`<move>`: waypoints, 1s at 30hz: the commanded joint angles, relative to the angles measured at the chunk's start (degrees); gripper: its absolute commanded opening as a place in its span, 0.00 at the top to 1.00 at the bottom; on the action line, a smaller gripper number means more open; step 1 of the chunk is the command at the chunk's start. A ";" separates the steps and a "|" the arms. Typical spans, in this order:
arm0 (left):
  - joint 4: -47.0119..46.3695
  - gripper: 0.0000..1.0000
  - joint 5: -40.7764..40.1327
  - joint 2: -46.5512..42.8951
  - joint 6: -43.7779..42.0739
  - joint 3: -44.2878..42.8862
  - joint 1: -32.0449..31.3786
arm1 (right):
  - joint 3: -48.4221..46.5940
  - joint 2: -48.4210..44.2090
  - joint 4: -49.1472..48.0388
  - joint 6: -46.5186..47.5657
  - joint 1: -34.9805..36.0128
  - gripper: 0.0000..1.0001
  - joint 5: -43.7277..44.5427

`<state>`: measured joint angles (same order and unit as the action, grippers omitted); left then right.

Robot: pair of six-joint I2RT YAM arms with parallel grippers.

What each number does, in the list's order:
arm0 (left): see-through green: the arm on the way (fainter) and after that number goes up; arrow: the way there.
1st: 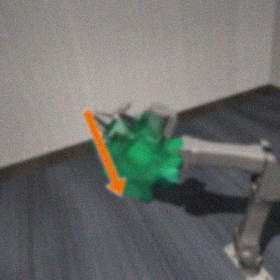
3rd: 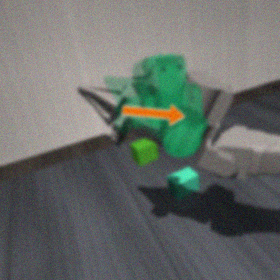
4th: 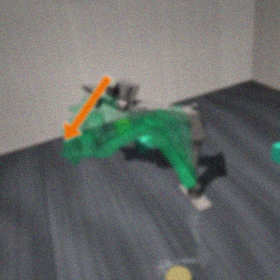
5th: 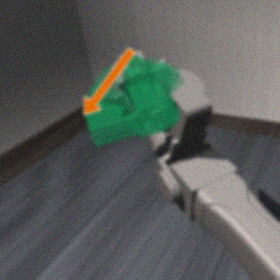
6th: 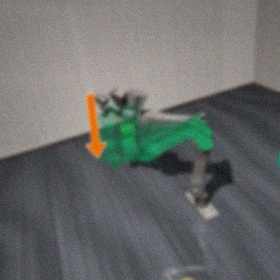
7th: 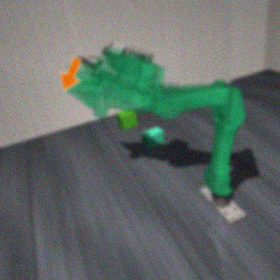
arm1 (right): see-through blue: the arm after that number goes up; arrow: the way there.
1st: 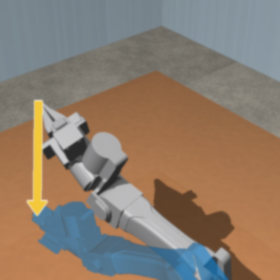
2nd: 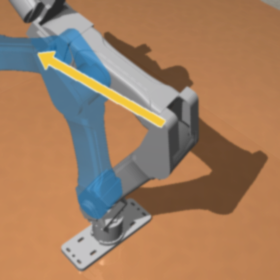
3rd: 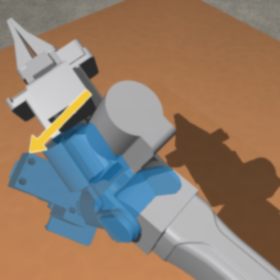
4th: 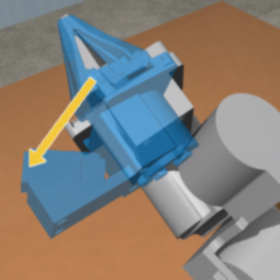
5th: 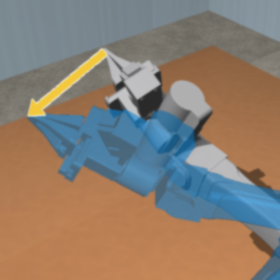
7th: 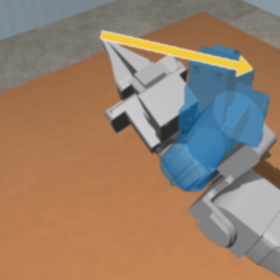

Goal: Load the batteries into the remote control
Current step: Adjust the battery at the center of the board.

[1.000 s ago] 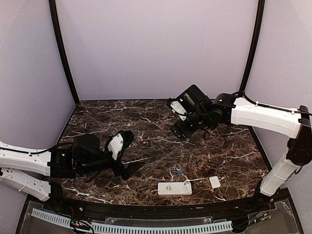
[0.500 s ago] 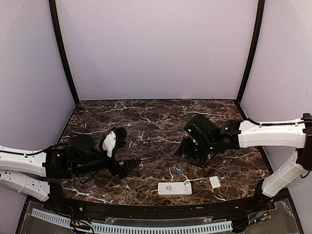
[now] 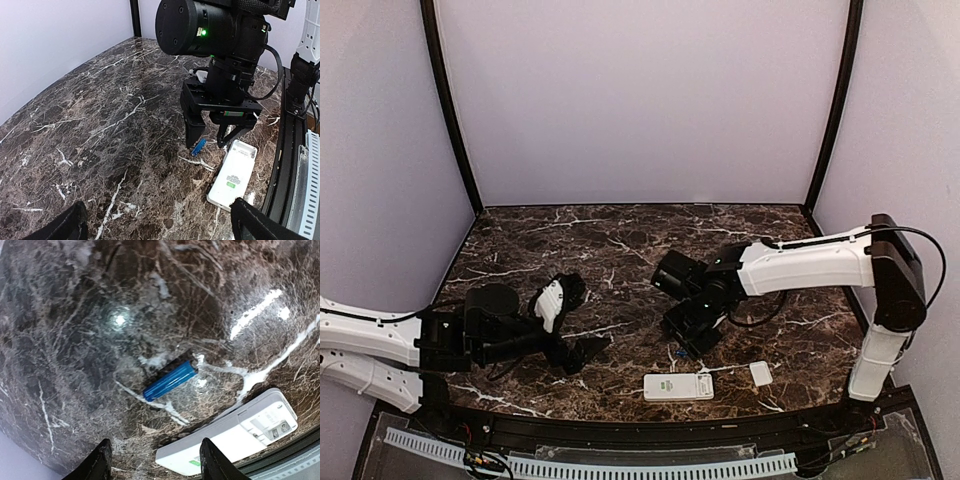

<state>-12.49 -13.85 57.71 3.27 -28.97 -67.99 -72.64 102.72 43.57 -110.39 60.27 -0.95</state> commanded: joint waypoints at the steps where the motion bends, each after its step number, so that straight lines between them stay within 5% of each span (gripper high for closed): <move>1: -2.73 0.01 1.82 0.58 -1.44 1.69 0.22 | -1.38 2.16 3.67 -7.39 -0.21 0.43 -1.58; 30: -6.12 0.01 1.20 0.74 -2.92 4.97 0.22 | -4.01 10.66 0.10 8.63 -4.85 0.62 -0.11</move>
<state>-17.23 -12.53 58.89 0.93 -25.56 -67.99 -76.07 111.85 46.02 -107.24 55.42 -2.57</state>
